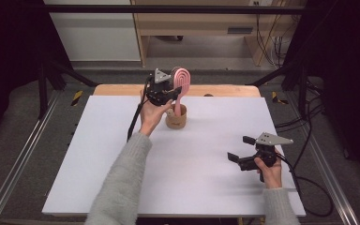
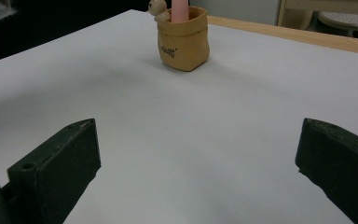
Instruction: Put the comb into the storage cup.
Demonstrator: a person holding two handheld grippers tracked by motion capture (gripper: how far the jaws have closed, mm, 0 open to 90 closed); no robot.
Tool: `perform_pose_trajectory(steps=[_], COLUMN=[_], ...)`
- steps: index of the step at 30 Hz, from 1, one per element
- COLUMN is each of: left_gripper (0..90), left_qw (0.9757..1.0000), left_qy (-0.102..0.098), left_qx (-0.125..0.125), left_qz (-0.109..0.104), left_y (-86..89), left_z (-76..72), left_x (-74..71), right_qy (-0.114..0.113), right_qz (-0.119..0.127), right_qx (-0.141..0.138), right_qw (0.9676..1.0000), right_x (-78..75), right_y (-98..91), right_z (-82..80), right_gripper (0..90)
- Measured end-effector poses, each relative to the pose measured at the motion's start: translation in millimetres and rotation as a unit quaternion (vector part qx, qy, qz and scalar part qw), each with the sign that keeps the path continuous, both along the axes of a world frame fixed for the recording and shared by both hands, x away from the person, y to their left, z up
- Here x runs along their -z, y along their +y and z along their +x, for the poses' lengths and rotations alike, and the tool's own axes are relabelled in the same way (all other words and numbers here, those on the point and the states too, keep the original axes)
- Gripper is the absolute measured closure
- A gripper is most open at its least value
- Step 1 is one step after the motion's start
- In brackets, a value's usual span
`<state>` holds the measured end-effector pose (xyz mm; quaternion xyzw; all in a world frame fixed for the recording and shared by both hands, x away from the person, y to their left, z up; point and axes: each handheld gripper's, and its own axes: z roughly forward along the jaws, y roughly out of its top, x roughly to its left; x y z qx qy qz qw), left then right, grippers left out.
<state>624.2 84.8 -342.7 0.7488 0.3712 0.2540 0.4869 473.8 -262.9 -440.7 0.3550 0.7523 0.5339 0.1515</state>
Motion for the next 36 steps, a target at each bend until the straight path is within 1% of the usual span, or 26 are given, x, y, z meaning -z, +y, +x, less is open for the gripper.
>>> perform_pose_trajectory(steps=[7,8,10,17,21,28,31,36], left_gripper=[64.0,64.0,64.0,63.9,63.9,63.9,63.9,63.9], left_qw=[1.0000,1.0000,0.9999,0.9996,0.9995,0.9988,0.9986,0.9981], left_qy=[-0.004,-0.006,-0.011,-0.023,-0.028,-0.041,-0.045,-0.053], left_qx=[0.003,0.004,0.005,0.009,0.012,0.018,0.019,0.023], left_qz=[0.003,0.007,0.005,0.012,0.013,0.022,0.020,0.024], left_y=[-0.7,-0.7,-1.2,-4.1,-5.4,-7.4,-7.7,-8.2], left_z=[-3.3,-3.9,-5.5,-11.1,-14.0,-19.5,-21.2,-23.2], left_x=[6.0,6.7,8.2,11.4,12.9,18.7,20.4,22.2], right_qy=[0.000,0.001,0.000,0.000,0.001,0.000,0.001,0.000], right_qz=[-0.002,-0.002,-0.002,-0.001,0.000,-0.002,-0.002,-0.002], right_qx=[0.000,0.001,0.001,0.000,0.001,0.000,0.001,0.001], right_qw=[1.0000,1.0000,1.0000,1.0000,1.0000,1.0000,1.0000,1.0000], right_x=[0.3,0.4,0.4,0.4,0.2,0.3,0.4,0.4], right_y=[0.1,0.2,0.3,0.4,0.3,0.3,0.5,0.5], right_z=[0.2,0.2,0.2,0.3,0.1,0.2,0.2,0.2], right_gripper=[0.3,0.3,0.3,0.3,0.3,0.3,0.3,0.3])
